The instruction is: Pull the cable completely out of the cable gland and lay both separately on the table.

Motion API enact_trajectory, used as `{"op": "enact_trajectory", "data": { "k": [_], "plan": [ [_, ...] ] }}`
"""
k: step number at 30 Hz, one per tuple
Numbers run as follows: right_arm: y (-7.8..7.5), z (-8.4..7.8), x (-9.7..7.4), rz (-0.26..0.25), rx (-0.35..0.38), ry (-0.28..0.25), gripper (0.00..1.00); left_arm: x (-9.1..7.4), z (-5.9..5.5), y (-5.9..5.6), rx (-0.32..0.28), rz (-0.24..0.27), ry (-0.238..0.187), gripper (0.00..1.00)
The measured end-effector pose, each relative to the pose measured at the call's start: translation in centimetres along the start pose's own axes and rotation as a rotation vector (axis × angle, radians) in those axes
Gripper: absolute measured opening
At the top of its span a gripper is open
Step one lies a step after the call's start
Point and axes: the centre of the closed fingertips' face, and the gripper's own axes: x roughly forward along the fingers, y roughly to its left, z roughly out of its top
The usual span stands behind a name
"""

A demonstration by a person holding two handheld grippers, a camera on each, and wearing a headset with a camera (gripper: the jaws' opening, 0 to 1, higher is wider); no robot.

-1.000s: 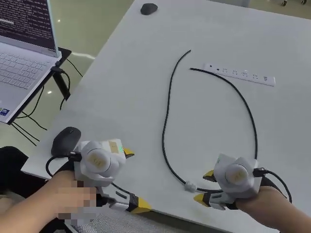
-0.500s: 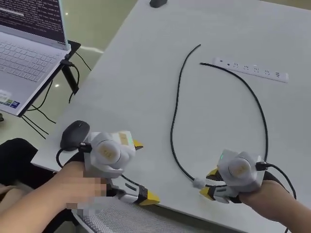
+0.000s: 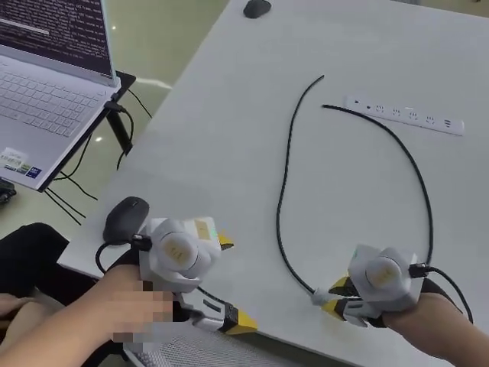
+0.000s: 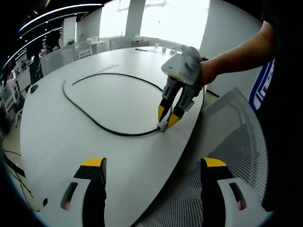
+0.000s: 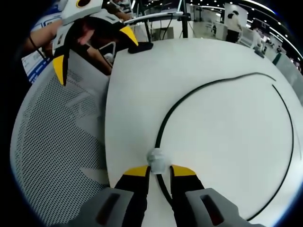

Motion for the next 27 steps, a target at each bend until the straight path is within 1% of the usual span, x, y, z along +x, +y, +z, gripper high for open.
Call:
{"op": "enact_trajectory", "data": {
  "k": [3,5,8,10,13,15,18,21,22,24,27],
  "plan": [
    [0.2,0.1,0.1,0.008,-0.011,0.0,0.09,0.0,0.0,0.1,0.0,0.001,0.0,0.82],
    [0.2,0.0,0.1,0.006,-0.013,0.001,0.09,0.0,0.0,0.1,0.001,0.001,0.001,0.82],
    [0.2,0.0,0.1,-0.002,-0.028,0.002,0.09,0.0,0.0,0.1,0.002,-0.002,0.001,0.82],
    [0.1,0.3,-0.1,-0.01,-0.037,-0.011,0.08,0.0,0.1,0.0,0.006,-0.004,0.0,0.81],
    [0.0,0.3,-0.3,-0.016,-0.034,-0.007,0.07,0.1,0.1,-0.1,0.008,-0.006,0.001,0.81],
    [0.0,0.3,-0.5,-0.006,-0.013,-0.009,0.07,0.1,0.2,-0.2,0.008,-0.008,-0.002,0.81],
    [0.2,0.5,-1.0,0.004,-0.007,-0.013,0.07,0.2,0.4,-0.4,0.006,-0.013,-0.001,0.8],
    [0.3,0.9,-1.6,0.017,0.008,-0.026,0.07,0.3,1.1,-0.6,0.002,-0.021,-0.011,0.8],
    [0.4,1.0,-1.9,0.022,0.017,-0.03,0.07,0.4,1.6,-0.6,-0.003,-0.024,-0.024,0.8],
    [0.5,1.3,-2.4,0.027,0.017,-0.038,0.07,0.5,2.3,-0.6,0.0,-0.024,-0.035,0.8],
    [0.5,1.6,-3.1,0.028,0.013,-0.045,0.06,0.9,3.1,-0.6,0.013,-0.025,-0.033,0.78]
  ]
}}
